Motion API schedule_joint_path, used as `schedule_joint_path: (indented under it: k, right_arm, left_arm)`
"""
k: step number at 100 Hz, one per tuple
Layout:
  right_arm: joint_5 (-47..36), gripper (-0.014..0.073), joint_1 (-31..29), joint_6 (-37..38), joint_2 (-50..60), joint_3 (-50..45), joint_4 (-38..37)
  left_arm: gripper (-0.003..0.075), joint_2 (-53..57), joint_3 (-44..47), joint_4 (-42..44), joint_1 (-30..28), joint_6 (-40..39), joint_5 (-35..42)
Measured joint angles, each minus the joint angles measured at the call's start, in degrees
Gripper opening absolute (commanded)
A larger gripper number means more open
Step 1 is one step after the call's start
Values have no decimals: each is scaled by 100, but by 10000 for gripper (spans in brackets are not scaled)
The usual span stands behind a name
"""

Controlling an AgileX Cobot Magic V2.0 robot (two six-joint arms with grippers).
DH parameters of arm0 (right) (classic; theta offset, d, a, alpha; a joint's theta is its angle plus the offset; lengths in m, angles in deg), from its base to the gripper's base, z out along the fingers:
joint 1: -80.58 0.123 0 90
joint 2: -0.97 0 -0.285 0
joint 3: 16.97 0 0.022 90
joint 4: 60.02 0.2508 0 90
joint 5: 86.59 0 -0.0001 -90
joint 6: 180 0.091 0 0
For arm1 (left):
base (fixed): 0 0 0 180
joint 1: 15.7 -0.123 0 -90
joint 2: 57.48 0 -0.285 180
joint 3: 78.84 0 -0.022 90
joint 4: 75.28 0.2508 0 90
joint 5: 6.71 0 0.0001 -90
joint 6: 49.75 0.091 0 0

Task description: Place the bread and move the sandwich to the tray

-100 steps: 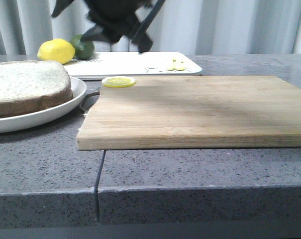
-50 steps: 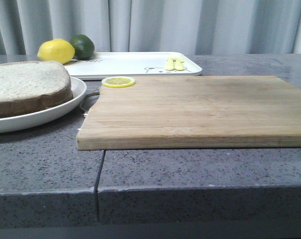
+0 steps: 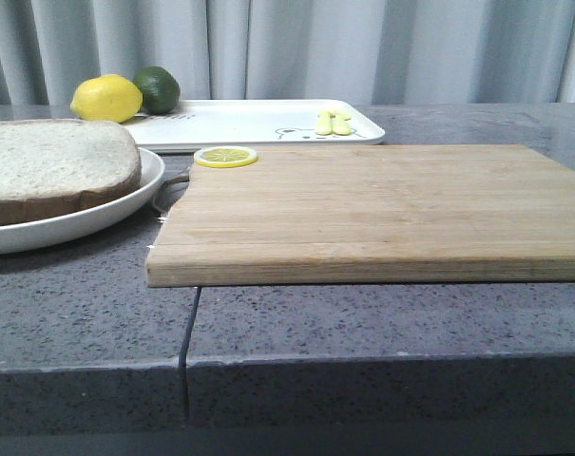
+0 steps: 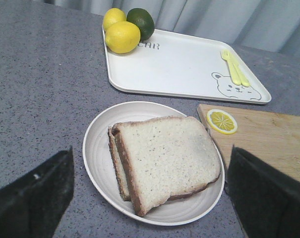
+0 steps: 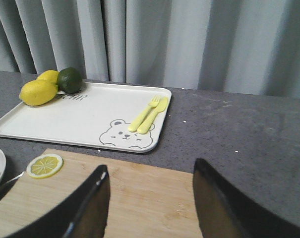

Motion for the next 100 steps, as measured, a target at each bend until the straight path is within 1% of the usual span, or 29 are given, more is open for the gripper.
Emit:
schedule_joint_path:
  k: [14, 29, 44, 100]
  right_arm:
    - [87, 398, -14, 236, 954, -631, -510]
    - [281, 398, -26, 262, 1528, -1011, -661]
    - [390, 398, -26, 282, 1608, -1122, -697]
    - [401, 398, -26, 282, 1608, -1122, -719]
  left_arm:
    - [587, 0, 0, 0, 0, 0, 0]
    - [587, 0, 0, 0, 0, 0, 0]
    - [587, 0, 0, 0, 0, 0, 0]
    - [587, 0, 0, 0, 0, 0, 0]
